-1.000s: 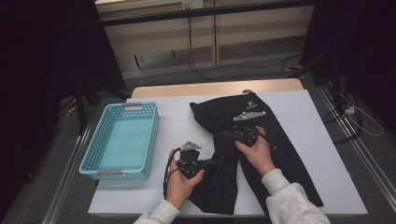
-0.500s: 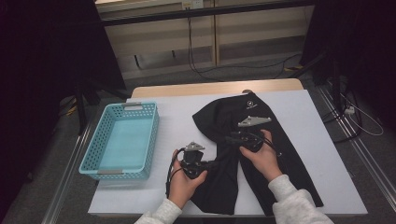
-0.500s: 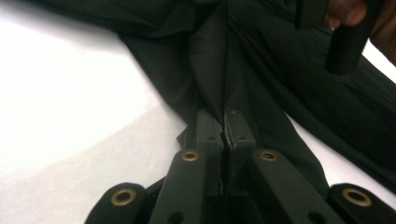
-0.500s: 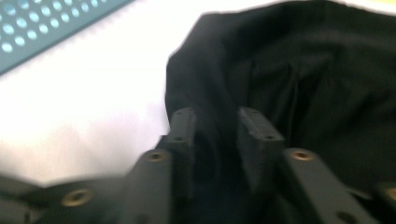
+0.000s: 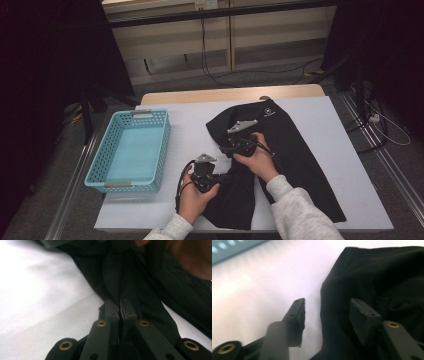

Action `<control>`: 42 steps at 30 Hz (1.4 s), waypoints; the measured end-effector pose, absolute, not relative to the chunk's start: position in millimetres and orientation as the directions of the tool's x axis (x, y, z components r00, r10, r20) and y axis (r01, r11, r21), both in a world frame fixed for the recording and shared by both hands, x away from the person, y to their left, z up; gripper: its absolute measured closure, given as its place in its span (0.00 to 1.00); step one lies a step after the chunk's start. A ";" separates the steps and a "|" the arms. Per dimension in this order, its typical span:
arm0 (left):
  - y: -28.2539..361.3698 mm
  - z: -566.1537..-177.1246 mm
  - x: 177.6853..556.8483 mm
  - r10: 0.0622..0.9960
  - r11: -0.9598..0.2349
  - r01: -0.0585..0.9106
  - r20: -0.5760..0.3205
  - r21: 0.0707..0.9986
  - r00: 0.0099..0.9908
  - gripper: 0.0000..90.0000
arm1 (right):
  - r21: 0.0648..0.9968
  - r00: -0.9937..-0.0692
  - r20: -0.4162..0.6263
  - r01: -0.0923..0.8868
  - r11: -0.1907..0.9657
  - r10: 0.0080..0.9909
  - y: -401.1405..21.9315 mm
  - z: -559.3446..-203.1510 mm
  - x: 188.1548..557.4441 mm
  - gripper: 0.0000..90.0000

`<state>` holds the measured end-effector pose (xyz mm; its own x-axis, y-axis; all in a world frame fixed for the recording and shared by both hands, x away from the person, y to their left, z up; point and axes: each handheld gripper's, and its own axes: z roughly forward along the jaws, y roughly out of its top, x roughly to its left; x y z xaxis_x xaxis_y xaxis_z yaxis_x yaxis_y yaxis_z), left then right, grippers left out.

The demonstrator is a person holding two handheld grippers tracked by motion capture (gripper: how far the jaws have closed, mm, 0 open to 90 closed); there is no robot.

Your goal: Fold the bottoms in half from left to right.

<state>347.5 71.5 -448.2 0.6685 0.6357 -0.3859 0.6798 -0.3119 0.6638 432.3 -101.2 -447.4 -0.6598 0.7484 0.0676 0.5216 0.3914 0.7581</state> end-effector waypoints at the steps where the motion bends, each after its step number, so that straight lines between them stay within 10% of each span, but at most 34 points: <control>1: 71.4 -448.3 347.7 0.635 -0.313 0.680 -0.387 0.663 0.669 0.96 | 0.754 -0.666 0.060 0.518 0.404 0.744 -98.2 -450.6 434.4 0.52; 4: 71.9 -447.9 347.8 0.636 -0.308 0.681 -0.389 0.664 0.667 0.96 | 0.730 -0.664 -0.013 0.505 0.461 0.747 -90.2 -461.1 438.7 0.55; 11: 71.8 -447.8 348.6 0.637 -0.301 0.681 -0.391 0.667 0.664 0.97 | 0.737 -0.607 0.042 0.556 0.386 0.794 -102.9 -459.7 448.2 0.96; 25: 72.2 -446.5 349.3 0.637 -0.295 0.676 -0.388 0.675 0.666 0.97 | 0.807 -0.559 0.155 0.547 0.221 0.815 -136.2 -430.0 443.5 0.97; 42: 73.0 -447.9 349.9 0.648 -0.304 0.678 -0.377 0.669 0.662 0.97 | 0.754 -0.534 0.090 0.588 0.293 0.841 -171.7 -450.5 428.4 0.97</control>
